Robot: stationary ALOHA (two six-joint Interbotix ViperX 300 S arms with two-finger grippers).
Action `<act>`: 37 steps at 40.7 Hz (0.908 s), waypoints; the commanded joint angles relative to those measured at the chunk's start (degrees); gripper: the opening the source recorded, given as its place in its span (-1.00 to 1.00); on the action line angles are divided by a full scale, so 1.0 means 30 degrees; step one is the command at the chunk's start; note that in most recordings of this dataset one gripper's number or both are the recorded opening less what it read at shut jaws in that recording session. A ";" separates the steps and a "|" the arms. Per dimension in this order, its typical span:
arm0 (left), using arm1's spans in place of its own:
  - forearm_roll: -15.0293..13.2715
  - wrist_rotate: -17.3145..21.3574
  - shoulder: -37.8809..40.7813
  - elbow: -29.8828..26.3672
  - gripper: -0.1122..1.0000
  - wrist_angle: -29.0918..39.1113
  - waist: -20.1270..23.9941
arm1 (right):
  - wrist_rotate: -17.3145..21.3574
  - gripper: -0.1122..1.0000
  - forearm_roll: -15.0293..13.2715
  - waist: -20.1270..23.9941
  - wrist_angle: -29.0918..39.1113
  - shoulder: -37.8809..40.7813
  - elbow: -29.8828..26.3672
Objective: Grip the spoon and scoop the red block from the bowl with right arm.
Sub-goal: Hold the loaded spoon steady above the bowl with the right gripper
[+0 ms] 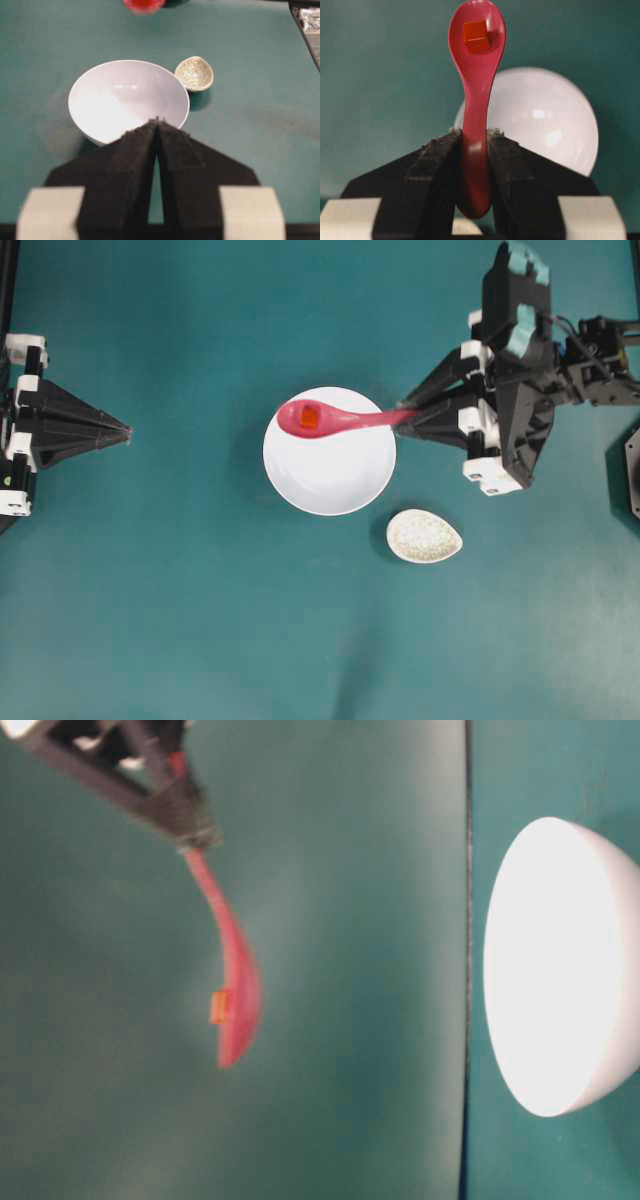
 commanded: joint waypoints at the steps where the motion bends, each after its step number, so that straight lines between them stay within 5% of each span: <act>1: 0.0059 0.0000 0.0176 -0.0527 -0.80 0.0029 0.0000 | -0.0029 -0.37 -0.0059 -0.0088 -0.0029 -0.0293 -0.0996; 37: 0.0059 -0.0234 0.0000 -0.0645 -0.80 -0.0088 0.0000 | 0.0029 -0.37 -0.0059 -0.0381 0.1172 -0.0352 -0.1201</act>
